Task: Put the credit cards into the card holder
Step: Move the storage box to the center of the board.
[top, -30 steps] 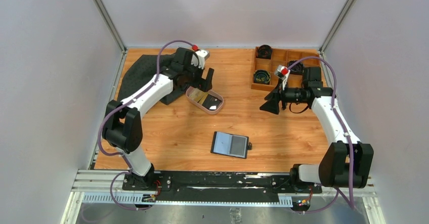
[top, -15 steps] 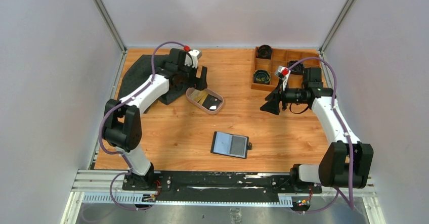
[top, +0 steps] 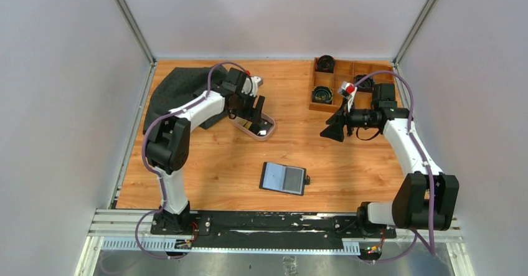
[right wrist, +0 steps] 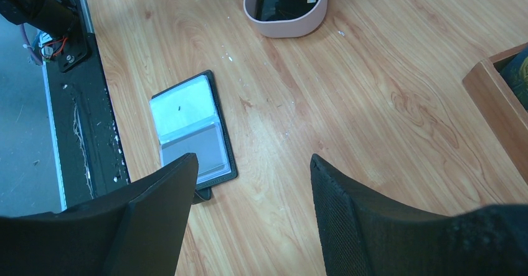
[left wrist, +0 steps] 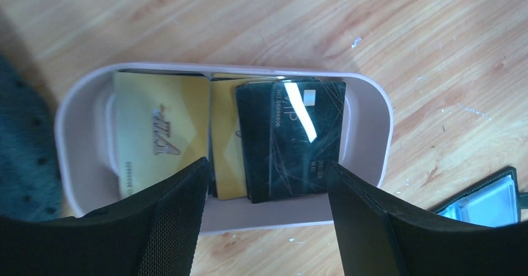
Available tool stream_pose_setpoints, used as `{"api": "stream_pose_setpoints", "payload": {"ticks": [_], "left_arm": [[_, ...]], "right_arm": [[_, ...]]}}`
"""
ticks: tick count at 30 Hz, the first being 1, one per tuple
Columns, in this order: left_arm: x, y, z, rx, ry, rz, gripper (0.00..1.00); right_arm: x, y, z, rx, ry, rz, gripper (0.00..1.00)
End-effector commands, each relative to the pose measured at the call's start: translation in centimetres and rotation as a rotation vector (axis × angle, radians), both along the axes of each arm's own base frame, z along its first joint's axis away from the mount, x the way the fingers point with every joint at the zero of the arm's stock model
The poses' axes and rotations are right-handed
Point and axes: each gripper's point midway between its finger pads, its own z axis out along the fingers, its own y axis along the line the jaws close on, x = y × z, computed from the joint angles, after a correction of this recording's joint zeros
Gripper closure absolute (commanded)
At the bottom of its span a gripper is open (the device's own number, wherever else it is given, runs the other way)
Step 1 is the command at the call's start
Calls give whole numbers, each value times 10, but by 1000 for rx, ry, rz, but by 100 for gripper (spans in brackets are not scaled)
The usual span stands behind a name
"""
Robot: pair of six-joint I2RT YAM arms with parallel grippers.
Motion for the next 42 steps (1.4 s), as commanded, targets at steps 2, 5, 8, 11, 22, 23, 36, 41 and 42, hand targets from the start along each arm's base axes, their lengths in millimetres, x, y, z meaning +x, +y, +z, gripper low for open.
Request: {"api": "stream_pose_setpoints", "payload": {"ticks": [2, 5, 8, 11, 22, 23, 36, 41, 42], "left_arm": [[-11, -14, -13, -52, 77, -20, 27], [-16, -22, -19, -75, 103, -31, 28], [-18, -24, -29, -71, 123, -28, 28], [-17, -20, -38, -50, 134, -5, 28], [-21, -24, -51, -47, 183, -12, 28], [-24, -25, -53, -51, 194, -18, 30], [-38, -59, -21, -311, 218, -29, 41], [-40, -64, -14, -357, 224, -23, 47], [-41, -65, -13, -363, 225, -22, 49]], "right_arm": [[-3, -2, -4, 9, 21, 0, 30], [-3, -3, -5, 7, 25, 0, 30], [-3, -3, -6, 7, 30, 1, 30], [-3, -3, -6, 7, 32, 3, 30], [-3, -3, -8, 1, 36, 7, 30], [-3, -3, -8, 0, 36, 7, 30], [-4, -4, -8, -5, 36, 13, 30], [-4, -4, -9, -7, 37, 15, 30], [-4, -4, -9, -8, 38, 16, 30]]}}
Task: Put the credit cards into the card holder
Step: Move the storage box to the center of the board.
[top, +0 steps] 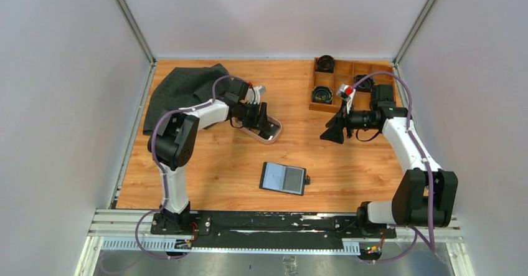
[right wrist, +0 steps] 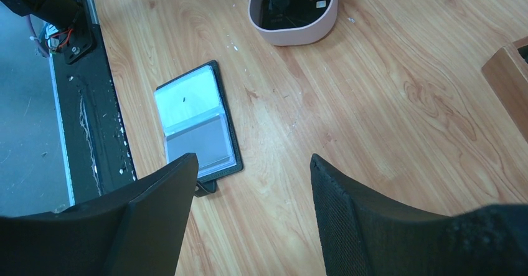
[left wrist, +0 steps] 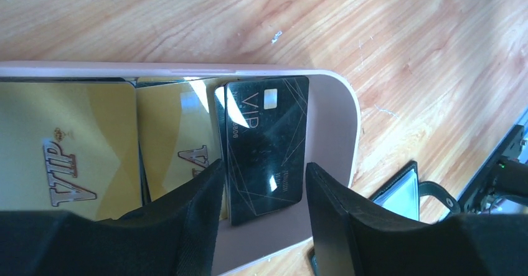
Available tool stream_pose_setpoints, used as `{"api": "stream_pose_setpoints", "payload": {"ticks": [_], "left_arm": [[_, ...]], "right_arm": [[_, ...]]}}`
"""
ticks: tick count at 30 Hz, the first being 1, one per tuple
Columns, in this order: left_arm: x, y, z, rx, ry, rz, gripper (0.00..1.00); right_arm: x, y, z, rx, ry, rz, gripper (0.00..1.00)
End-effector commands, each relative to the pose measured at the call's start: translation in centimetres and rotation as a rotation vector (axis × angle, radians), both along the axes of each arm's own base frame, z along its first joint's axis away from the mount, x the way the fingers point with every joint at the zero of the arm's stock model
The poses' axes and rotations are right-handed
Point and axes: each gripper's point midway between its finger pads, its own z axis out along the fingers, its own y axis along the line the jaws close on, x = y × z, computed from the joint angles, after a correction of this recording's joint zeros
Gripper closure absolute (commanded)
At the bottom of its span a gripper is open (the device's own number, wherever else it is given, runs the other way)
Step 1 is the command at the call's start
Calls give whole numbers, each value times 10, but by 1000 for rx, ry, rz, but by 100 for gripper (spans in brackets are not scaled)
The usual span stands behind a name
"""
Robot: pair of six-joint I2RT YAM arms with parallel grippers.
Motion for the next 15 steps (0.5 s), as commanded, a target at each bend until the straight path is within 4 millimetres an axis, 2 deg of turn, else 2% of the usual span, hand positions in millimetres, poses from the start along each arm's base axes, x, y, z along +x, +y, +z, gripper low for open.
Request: {"api": "stream_pose_setpoints", "payload": {"ticks": [1, 5, 15], "left_arm": [[-6, -15, 24, -102, -5, -11, 50], [-8, -19, 29, -139, 1, -4, 58], [-12, -33, 38, -252, 29, 0, 65]], "right_arm": [[1, -3, 0, 0, 4, 1, 30], [1, -4, 0, -2, 5, 3, 30], [2, -4, -2, -6, 12, 5, 30]]}}
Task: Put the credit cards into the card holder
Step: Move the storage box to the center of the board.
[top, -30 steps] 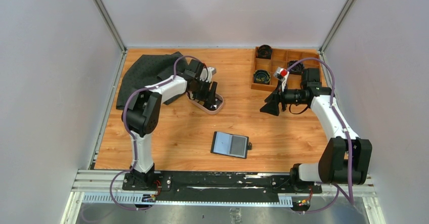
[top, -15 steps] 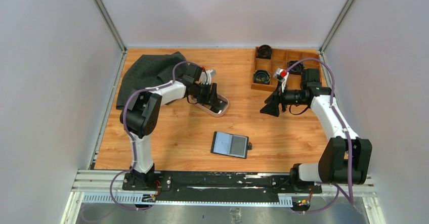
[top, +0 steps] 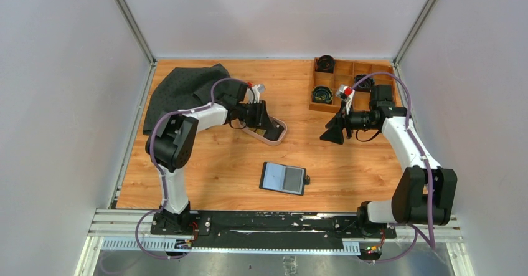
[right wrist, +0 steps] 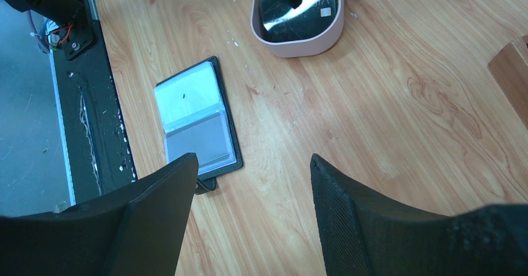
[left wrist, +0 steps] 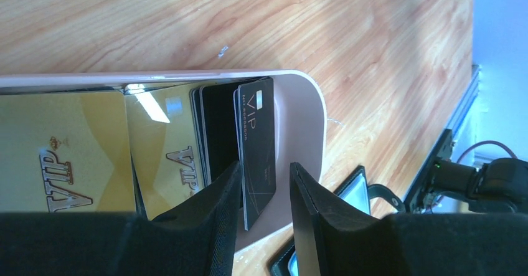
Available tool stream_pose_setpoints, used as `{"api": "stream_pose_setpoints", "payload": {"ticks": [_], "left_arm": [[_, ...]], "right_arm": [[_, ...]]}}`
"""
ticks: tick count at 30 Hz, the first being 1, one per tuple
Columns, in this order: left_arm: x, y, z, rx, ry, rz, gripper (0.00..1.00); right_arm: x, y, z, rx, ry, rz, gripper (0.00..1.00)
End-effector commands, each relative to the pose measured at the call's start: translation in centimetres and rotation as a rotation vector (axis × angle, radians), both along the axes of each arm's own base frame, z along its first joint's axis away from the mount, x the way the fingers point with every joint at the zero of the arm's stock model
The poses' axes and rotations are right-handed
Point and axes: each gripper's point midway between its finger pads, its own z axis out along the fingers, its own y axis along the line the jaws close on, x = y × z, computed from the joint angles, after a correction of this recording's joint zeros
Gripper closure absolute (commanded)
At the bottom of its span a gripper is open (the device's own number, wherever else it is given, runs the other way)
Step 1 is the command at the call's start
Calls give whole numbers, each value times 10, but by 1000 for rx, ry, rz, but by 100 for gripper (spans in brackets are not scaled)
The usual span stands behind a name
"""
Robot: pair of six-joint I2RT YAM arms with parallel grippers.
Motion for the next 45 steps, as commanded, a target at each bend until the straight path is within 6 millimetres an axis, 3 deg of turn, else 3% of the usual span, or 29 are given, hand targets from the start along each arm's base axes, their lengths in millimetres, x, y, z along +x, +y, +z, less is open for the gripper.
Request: {"api": "stream_pose_setpoints", "payload": {"ticks": [1, 25, 36, 39, 45], "left_arm": [[-7, -15, 21, -95, -9, -28, 65], [-16, -36, -6, 18, -9, -72, 71], [-19, -48, 3, -7, -25, -78, 100], [-21, -53, 5, -11, -28, -88, 100], [-27, -61, 1, -8, -20, -106, 90]], "right_arm": [[2, -4, 2, -2, 4, -3, 30], [2, -4, 0, -2, 19, 7, 30], [1, -1, -2, 17, 45, 16, 30], [1, -1, -2, 21, 56, 16, 30], [1, 2, -5, 25, 80, 19, 30]]}}
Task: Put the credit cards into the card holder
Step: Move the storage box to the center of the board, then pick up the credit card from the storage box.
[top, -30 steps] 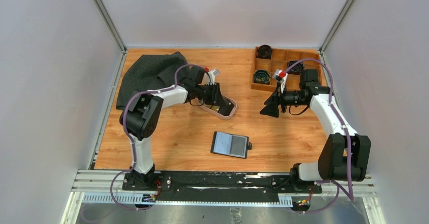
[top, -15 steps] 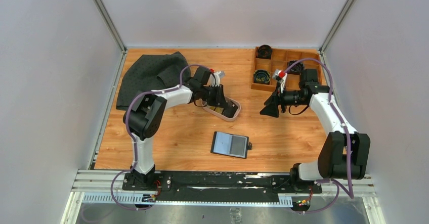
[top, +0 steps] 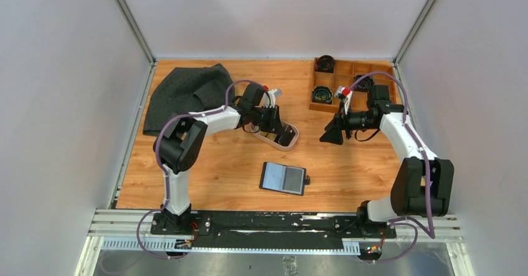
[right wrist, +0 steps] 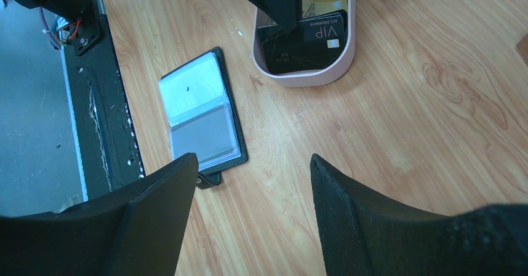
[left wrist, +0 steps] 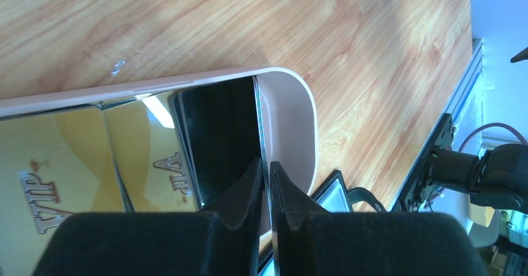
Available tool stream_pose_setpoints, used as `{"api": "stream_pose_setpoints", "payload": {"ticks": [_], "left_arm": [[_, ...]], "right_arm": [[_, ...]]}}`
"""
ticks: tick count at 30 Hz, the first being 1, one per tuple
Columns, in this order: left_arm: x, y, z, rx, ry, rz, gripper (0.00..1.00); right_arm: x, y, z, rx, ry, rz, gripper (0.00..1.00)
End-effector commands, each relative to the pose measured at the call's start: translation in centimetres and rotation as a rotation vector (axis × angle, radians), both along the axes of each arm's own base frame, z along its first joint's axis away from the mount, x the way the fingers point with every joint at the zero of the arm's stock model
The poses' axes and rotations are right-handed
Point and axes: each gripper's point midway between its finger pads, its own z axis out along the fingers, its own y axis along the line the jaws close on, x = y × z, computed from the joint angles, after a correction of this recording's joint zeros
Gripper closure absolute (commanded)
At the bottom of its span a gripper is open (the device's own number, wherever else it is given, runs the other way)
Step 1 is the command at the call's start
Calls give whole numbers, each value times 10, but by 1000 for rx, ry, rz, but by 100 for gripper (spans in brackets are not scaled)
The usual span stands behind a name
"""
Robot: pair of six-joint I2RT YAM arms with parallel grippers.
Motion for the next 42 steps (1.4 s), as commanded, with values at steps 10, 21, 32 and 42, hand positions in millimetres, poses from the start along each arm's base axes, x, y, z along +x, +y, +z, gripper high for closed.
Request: {"api": "stream_pose_setpoints", "payload": {"ticks": [10, 21, 32, 42], "left_arm": [[-8, -14, -11, 42, 1, -27, 77], [0, -9, -16, 153, -57, -35, 99], [13, 5, -5, 212, -175, -64, 95], [1, -5, -7, 180, -135, -89, 62]], "right_arm": [[3, 10, -3, 22, 81, 15, 31], [2, 13, -5, 13, 85, 23, 31], [-2, 21, -7, 13, 93, 48, 31], [-1, 23, -12, -2, 107, 52, 31]]}}
